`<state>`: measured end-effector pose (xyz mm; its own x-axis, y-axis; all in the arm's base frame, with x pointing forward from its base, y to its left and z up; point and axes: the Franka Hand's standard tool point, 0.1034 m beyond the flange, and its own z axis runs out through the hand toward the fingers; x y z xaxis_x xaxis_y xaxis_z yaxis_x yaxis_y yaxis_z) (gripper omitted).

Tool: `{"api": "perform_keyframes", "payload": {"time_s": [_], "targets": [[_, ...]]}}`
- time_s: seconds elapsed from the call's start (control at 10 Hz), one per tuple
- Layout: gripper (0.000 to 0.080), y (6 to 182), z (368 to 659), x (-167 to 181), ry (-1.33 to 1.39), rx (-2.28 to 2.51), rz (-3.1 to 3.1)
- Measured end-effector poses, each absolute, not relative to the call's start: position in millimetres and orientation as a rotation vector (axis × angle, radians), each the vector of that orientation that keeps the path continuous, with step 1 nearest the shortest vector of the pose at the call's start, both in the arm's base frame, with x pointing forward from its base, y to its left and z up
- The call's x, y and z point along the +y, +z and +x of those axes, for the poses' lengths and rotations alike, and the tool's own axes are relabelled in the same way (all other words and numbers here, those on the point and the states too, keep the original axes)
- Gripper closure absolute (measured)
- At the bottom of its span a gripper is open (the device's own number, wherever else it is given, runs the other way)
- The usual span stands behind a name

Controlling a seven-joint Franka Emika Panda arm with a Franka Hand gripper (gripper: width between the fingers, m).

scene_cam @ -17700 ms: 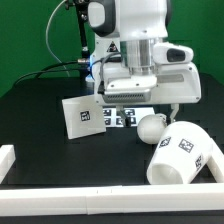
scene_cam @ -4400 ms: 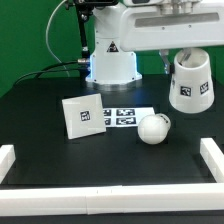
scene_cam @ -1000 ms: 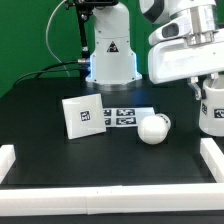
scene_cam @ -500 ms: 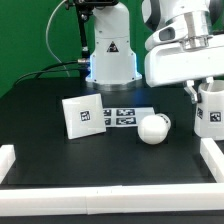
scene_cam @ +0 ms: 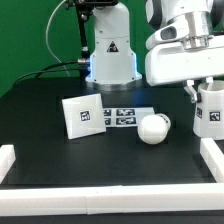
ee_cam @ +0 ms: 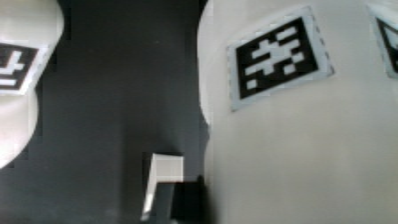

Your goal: Assemble lamp

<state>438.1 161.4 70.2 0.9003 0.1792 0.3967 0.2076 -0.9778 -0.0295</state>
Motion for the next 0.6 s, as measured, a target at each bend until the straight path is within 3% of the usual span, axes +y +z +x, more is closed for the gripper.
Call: {"api": "perform_keyframes", "payload": {"time_s": [0.1,0.2,0.3,0.4,0.5,0.6], "targets": [[0.0675,69.8,437.8,161.3,-0.613,-0.305,-2.993],[0.0496,69.5,437.7,161.3,-0.612,-0.305,-2.994],[0.0496,69.4,437.6,161.3,-0.612,-0.305,-2.994],[0.0312,69.4,437.6,161.3,-0.612,-0.305,-2.994],[0.0184,69.3,437.6,161.3,-0.612,-0.305,-2.994],[0.0184,69.3,437.6,161.3,-0.612,-0.305,-2.994]]}}
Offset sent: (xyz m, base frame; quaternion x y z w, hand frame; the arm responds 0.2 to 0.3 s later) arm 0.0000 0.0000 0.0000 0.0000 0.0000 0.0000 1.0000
